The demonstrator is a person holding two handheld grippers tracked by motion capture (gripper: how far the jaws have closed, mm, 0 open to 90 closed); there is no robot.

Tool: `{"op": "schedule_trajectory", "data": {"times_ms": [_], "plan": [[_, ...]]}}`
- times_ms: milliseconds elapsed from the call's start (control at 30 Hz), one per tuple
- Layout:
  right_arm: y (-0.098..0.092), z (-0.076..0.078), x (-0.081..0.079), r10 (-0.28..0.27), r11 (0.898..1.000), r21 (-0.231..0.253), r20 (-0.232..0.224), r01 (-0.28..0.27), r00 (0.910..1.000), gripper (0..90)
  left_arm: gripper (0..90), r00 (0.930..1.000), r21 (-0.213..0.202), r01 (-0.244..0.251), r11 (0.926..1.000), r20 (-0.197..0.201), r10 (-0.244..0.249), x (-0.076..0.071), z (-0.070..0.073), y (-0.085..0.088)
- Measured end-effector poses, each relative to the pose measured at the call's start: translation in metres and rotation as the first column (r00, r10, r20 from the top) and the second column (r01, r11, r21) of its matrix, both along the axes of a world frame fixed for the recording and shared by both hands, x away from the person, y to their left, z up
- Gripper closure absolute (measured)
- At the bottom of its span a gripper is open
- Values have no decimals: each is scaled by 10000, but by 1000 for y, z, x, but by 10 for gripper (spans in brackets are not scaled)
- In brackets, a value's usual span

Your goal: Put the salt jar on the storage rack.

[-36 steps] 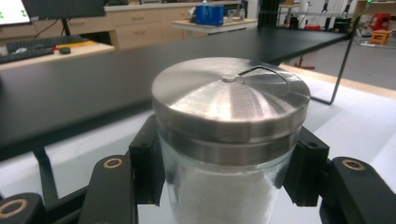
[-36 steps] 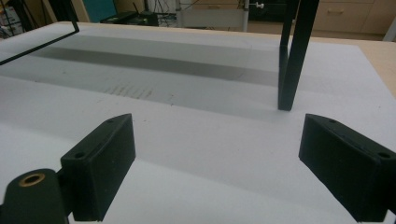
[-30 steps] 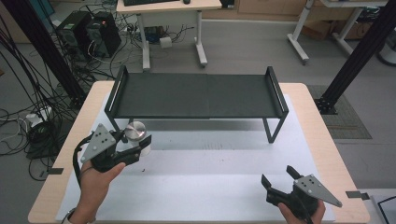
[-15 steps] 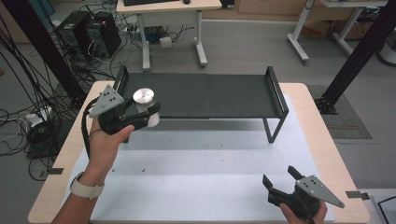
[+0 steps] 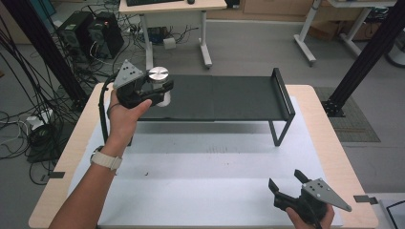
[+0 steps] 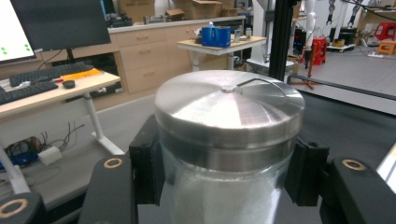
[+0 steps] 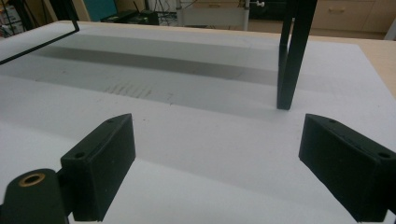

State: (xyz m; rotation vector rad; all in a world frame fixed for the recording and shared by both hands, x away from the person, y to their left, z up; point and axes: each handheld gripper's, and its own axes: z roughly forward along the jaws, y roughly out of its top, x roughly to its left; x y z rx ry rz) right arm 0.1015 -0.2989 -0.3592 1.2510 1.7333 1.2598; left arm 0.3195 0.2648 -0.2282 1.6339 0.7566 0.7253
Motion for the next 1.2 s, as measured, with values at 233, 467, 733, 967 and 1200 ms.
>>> {"op": "schedule_trajectory", "data": {"times_ms": [233,467,733,967,1200], "plan": [[-1,0,-2,-114,9999,65,-3,114,9999,107,424,9996,98,-186,9998,-227,188,21,-8,-11],[-3,0,-4,-191,9998,34,-64,191,9998,107,421,9978,-47,-370,9993,-554,367,37,-21,-13],[-4,-3,-4,-264,9996,89,-119,265,9996,107,423,9981,-10,-318,9995,-519,317,40,-27,-16],[-5,-4,-5,-304,9995,100,-173,305,9994,107,424,9984,-43,-251,9997,-517,248,42,-32,-15],[-5,-4,-6,-334,9994,62,-193,336,9993,107,422,9987,-327,-253,9991,-452,238,40,-39,-13]]}}
